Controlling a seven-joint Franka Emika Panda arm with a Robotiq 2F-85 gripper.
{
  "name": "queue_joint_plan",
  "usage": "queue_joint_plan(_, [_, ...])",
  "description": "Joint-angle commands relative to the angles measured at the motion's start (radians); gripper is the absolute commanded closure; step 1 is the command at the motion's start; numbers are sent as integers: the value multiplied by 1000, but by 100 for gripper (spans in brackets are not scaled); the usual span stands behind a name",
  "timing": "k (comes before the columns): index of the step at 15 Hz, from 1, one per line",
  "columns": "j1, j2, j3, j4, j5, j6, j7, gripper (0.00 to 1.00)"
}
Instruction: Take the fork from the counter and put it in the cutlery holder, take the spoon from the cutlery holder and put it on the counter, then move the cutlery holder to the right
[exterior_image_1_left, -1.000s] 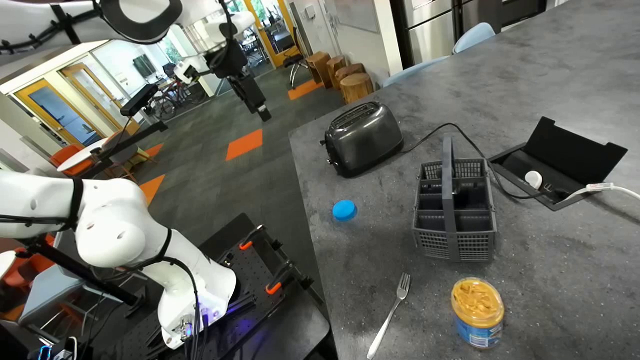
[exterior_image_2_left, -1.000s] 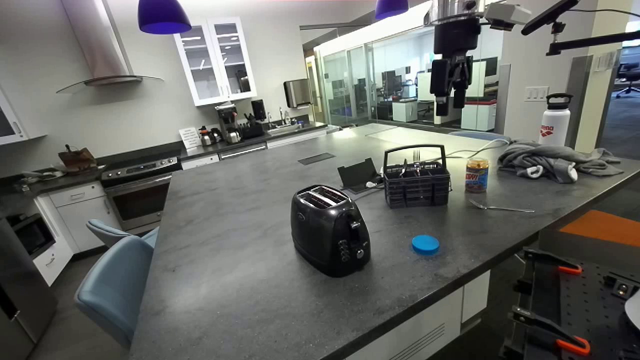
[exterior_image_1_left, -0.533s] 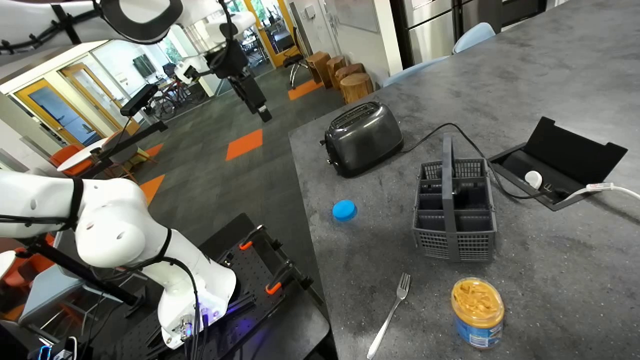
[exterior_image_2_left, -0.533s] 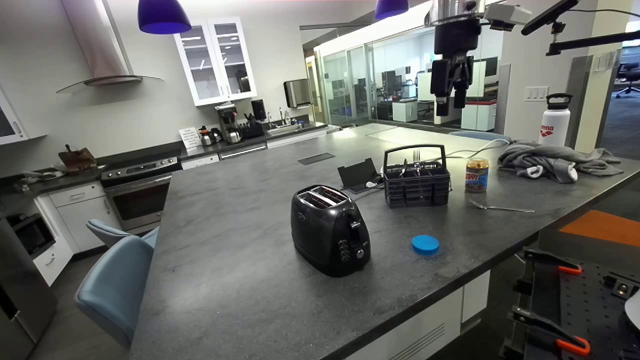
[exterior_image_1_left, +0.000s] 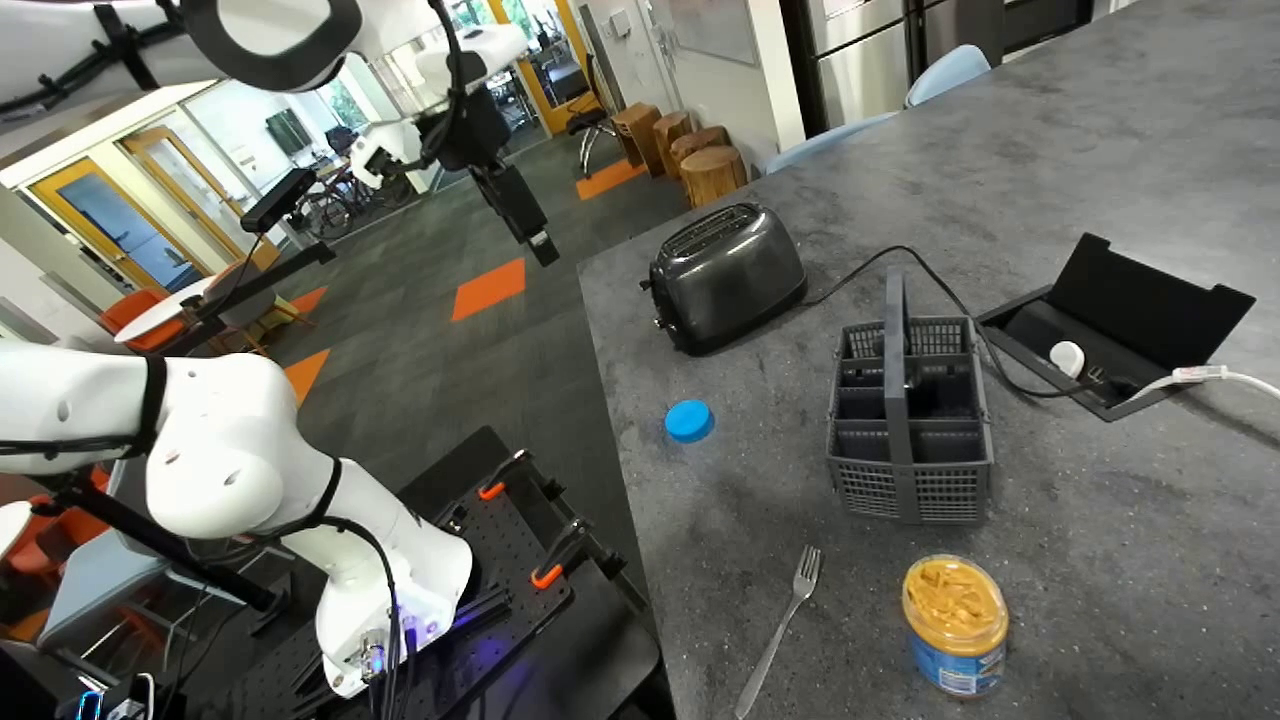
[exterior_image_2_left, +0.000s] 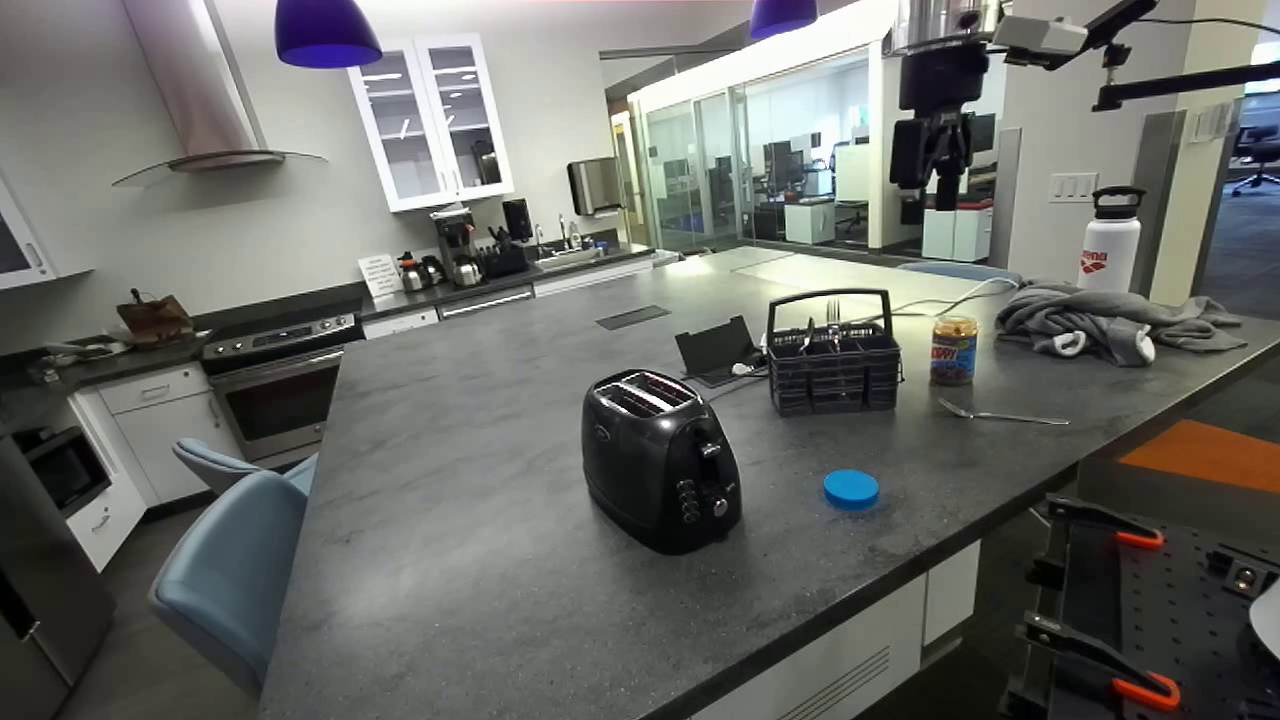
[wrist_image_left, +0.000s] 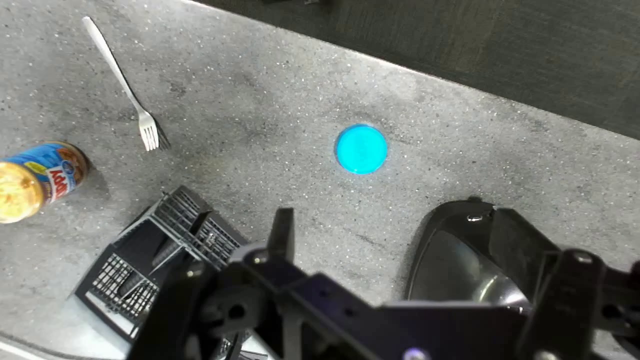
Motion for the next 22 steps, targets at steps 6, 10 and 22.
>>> queue_joint_plan(6, [-90,14,-277,-82,-99,171,-424,0])
queue_joint_plan(10, [-103,114,-400,-70,-120,223,-632,0])
queue_joint_plan(22, [-191,243,-379,-81,-174,325,-664,0])
